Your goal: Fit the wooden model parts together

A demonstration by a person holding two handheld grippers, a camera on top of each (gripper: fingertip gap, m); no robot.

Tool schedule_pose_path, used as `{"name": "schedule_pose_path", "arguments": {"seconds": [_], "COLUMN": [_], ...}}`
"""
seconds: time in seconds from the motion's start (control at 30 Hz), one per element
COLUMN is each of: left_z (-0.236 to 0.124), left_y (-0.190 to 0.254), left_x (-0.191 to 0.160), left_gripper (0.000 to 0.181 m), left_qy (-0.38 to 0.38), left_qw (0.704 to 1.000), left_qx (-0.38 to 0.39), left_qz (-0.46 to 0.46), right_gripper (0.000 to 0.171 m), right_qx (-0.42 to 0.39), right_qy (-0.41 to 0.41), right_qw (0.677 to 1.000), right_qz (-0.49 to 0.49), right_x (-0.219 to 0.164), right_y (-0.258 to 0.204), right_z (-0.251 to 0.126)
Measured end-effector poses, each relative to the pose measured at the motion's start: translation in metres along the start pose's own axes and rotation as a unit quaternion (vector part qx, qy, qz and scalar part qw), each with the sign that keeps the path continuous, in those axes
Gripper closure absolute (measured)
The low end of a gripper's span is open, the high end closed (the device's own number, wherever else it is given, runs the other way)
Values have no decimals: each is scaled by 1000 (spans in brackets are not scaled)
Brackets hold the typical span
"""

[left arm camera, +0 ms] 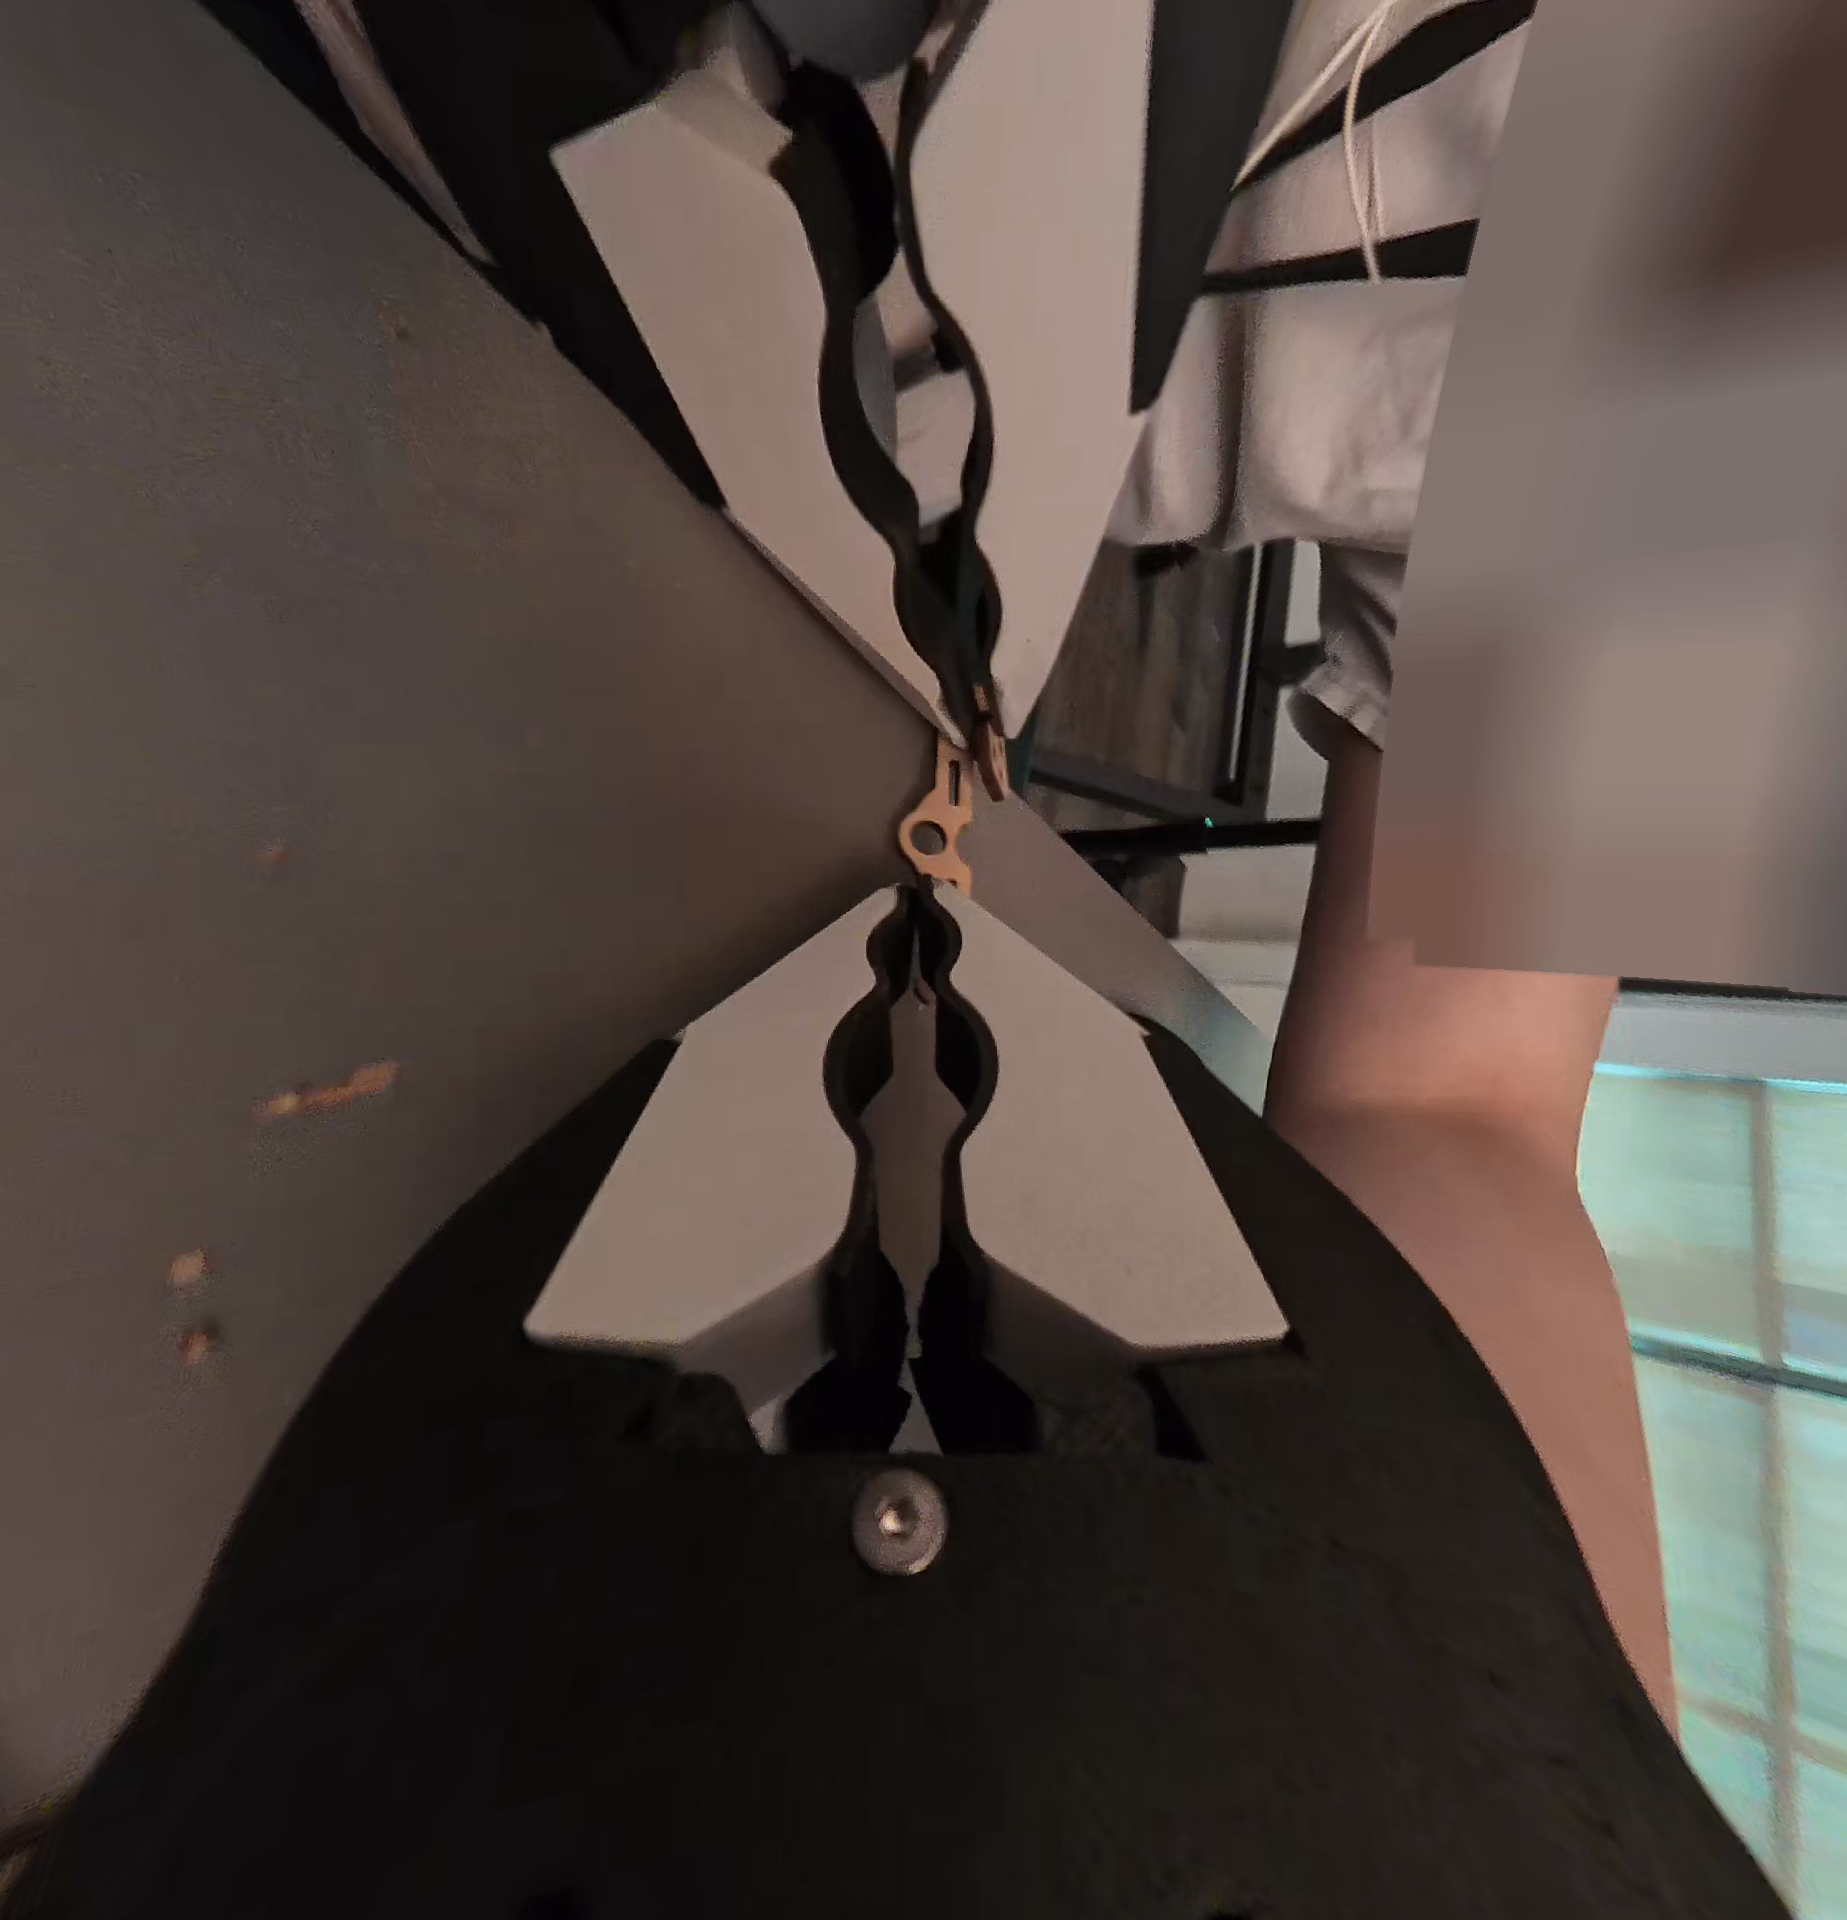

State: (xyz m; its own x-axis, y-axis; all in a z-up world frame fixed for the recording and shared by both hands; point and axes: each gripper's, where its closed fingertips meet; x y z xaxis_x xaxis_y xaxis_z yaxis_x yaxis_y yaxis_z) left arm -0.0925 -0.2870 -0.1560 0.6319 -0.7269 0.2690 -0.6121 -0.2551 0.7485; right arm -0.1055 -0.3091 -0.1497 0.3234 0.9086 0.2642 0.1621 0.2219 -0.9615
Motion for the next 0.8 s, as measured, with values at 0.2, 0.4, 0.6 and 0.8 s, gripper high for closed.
{"name": "schedule_pose_path", "arguments": {"seconds": [0.2,0.4,0.6,0.8], "left_z": [-20,-31,-55,-70], "left_y": [-3,3,7,-2], "left_x": [-5,-10,-8,-14], "left_gripper": [170,153,140,137], "left_qy": [63,127,212,292], "left_qw": [995,983,957,913], "left_qx": [71,134,195,269], "left_qz": [-25,-24,-25,-92], "right_gripper": [170,170,169,169], "right_qx": [22,39,46,61], "right_qy": [13,27,26,40], "right_qw": [1000,998,998,997], "right_qz": [17,36,40,40], "right_x": [4,7,7,13], "right_y": [-3,-4,-5,-8], "right_z": [-6,-11,-13,-18]}}
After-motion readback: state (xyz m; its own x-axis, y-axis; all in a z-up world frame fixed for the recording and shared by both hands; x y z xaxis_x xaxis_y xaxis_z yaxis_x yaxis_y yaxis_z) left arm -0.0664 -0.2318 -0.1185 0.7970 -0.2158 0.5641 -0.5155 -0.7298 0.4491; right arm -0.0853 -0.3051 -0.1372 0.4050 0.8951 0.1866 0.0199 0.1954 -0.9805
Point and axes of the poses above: each gripper's, where its closed fingertips meet, z out along the fingers, x out of its top, y = z × x across the jaws, and after that the axes turned 9 degrees about x, right-handed
